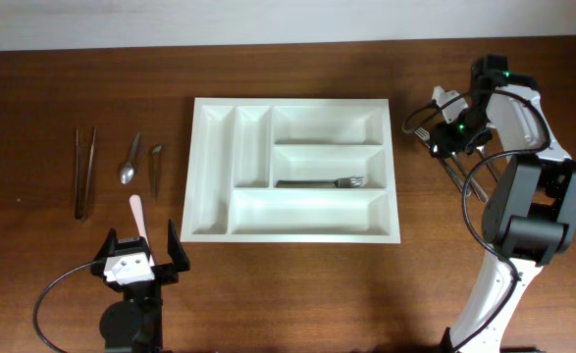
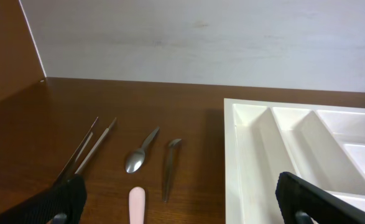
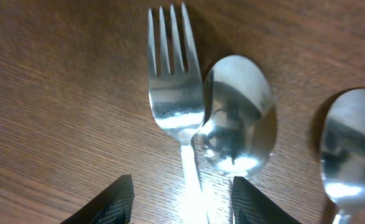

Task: Pack container
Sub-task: 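Return the right gripper to the right cutlery and grasp a fork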

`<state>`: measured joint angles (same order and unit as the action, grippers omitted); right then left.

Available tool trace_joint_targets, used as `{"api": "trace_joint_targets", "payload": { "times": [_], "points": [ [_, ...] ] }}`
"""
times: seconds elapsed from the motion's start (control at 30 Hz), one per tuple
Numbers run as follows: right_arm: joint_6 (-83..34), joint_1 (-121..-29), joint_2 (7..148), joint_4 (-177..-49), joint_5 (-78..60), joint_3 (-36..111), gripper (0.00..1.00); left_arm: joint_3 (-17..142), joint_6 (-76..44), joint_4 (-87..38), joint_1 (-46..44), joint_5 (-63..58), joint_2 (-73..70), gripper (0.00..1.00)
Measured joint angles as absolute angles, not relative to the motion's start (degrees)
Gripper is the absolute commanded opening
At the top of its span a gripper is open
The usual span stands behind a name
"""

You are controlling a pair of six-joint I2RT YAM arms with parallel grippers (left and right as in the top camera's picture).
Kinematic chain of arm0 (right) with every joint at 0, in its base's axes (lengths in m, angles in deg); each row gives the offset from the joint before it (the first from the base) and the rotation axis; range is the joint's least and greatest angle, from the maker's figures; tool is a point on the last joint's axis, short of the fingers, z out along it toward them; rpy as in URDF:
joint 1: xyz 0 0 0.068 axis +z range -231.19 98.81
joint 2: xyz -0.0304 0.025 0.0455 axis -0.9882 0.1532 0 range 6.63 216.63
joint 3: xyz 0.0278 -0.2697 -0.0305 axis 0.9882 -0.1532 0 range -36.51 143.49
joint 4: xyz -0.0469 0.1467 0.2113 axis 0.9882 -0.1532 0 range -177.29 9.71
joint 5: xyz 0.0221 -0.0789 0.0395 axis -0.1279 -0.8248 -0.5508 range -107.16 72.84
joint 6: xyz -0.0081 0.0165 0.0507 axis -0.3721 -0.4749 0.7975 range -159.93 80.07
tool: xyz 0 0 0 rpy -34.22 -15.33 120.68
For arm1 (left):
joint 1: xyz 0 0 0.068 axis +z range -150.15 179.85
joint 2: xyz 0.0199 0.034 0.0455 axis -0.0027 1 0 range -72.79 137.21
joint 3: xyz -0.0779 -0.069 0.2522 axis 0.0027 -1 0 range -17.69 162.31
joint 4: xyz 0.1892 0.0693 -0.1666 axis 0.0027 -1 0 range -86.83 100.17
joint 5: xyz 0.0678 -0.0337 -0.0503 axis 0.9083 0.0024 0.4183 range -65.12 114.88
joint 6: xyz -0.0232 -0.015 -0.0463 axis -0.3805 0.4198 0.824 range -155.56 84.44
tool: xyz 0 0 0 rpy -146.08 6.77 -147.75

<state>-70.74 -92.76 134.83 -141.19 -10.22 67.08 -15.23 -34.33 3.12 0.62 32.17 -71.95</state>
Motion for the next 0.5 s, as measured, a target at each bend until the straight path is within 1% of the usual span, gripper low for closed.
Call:
{"api": "trace_joint_targets", "payload": {
  "times": [0.43, 0.47, 0.5],
  "points": [
    [-70.5, -92.8, 134.8, -136.8, -10.2, 60.6, 0.50, -15.2, -34.3, 3.1, 0.6, 32.2, -72.0, 0.99],
    [-70.5, -92.8, 134.8, -136.5, -10.2, 60.4, 0.49, -15.2, -34.3, 3.1, 0.6, 32.2, -72.0, 0.99],
    [-70.6, -92.8, 134.6, -136.1, -10.3, 60.1, 0.43, -15.2, -34.3, 3.1, 0.6, 32.2, -72.0, 0.99]
  ]
}}
